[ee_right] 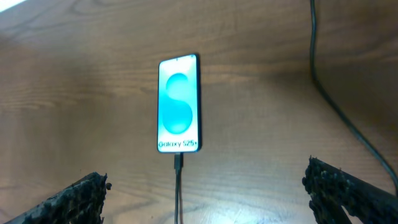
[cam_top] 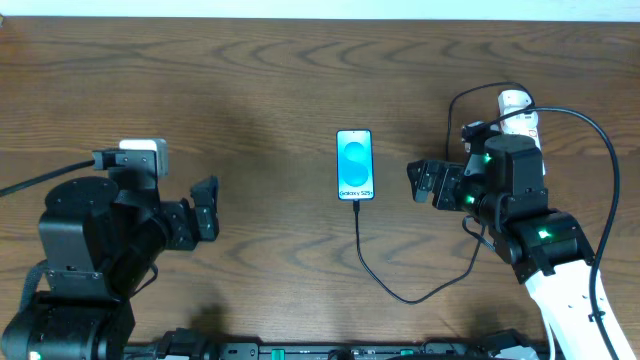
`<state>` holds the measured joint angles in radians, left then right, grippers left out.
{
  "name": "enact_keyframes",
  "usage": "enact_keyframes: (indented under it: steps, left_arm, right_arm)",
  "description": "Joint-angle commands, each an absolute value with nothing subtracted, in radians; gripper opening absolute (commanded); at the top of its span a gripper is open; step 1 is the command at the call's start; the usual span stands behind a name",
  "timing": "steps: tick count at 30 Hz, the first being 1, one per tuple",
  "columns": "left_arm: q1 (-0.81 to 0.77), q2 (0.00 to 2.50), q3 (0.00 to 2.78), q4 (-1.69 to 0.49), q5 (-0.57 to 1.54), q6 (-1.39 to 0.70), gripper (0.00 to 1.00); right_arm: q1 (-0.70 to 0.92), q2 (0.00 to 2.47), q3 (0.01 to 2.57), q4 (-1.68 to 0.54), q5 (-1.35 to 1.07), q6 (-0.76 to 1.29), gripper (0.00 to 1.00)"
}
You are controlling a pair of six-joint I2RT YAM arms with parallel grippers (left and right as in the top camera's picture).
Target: Plug charger to phone and switch on socket
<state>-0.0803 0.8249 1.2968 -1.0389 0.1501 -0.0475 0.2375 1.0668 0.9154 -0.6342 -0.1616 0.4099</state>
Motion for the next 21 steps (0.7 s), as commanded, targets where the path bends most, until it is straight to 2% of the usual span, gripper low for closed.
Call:
enact_keyframes:
  steps: [1, 13, 21]
  left_arm:
    - [-0.080, 0.823, 1.292, -1.077, 0.133, -0.038, 0.95]
    - [-0.080, 0.804, 1.290, -1.122, 0.133, -0.038, 0.95]
    - [-0.080, 0.677, 1.290, -1.122, 0.133, -0.038, 0.96]
  right_arm:
    - [0.230, 1.066, 0.928, -0.610, -0.128, 0.414, 0.99]
    - [0.230, 1.067, 0.928, -0.568, -0.111, 0.414, 0.99]
    - [0.230, 1.091, 0.928, -0.550, -0.077, 0.415, 0.99]
